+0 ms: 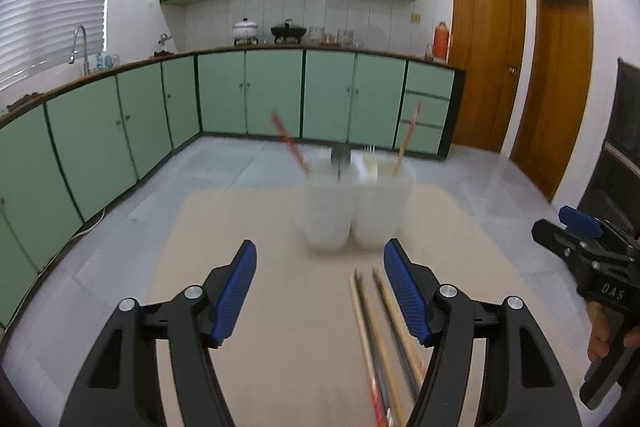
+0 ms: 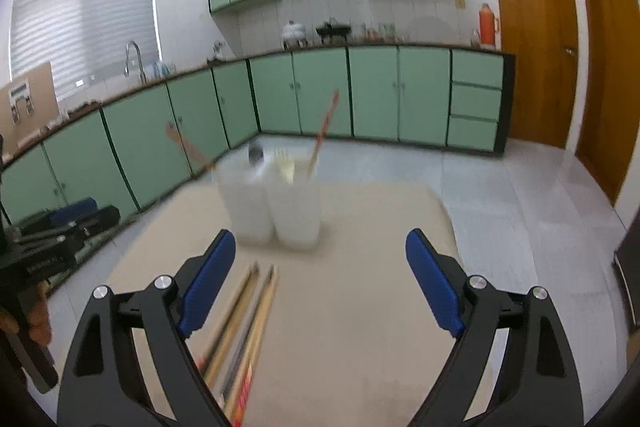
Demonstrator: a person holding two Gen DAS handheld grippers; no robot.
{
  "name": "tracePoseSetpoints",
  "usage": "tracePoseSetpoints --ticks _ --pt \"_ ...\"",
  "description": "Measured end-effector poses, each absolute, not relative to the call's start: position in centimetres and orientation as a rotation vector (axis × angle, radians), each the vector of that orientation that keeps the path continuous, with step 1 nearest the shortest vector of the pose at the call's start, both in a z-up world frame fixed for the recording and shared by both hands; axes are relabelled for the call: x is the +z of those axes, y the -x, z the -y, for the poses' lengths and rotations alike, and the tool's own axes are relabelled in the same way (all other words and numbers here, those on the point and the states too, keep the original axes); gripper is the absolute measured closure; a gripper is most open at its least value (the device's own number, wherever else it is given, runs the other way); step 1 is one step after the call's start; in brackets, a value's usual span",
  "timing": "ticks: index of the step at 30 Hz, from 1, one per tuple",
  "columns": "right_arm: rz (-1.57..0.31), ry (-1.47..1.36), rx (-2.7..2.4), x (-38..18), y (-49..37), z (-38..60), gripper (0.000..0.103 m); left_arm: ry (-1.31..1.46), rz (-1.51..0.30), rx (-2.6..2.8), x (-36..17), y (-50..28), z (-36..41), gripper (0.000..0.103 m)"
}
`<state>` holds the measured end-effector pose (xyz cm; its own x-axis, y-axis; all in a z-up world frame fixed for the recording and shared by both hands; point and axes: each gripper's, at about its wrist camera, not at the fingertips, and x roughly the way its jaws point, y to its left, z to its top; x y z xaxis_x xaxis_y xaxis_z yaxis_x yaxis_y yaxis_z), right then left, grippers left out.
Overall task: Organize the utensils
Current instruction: 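Open the right tool releasing its chopstick while the left tool releases its chopstick into the holder, then move both open tools back over the remaining chopsticks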
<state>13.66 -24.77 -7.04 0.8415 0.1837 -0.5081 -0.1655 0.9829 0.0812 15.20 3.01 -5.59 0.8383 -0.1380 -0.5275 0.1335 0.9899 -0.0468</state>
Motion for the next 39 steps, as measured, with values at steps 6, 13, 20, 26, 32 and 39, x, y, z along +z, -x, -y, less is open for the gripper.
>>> tracePoseSetpoints --ticks 6,13,20,26,32,39 --pt "-0.632 0.01 0.2 -12.8 -8.7 22.9 0.021 -0.021 -0.674 -0.133 -11.5 -11.2 -2.9 0.038" --pt "-0.784 0.043 0.244 -17.9 -5.8 21.3 0.04 -0.038 -0.795 -0.141 -16.1 -8.8 -2.9 0.038" --pt "-0.828 0.075 0.307 -19.4 -5.0 19.0 0.053 -0.035 -0.809 -0.136 -17.4 -7.9 -2.6 0.038" --pt "-0.836 0.097 0.314 -19.8 -5.5 18.4 0.06 -0.038 -0.815 -0.136 -17.7 -7.7 -2.8 0.038" --pt "-0.818 0.131 0.325 -19.9 -5.7 17.1 0.068 -0.033 -0.821 -0.14 -17.8 -7.6 -2.9 0.038" --pt "-0.804 0.135 0.307 -19.9 -6.4 17.2 0.095 -0.024 -0.828 -0.172 -17.8 -7.6 -2.4 0.038"
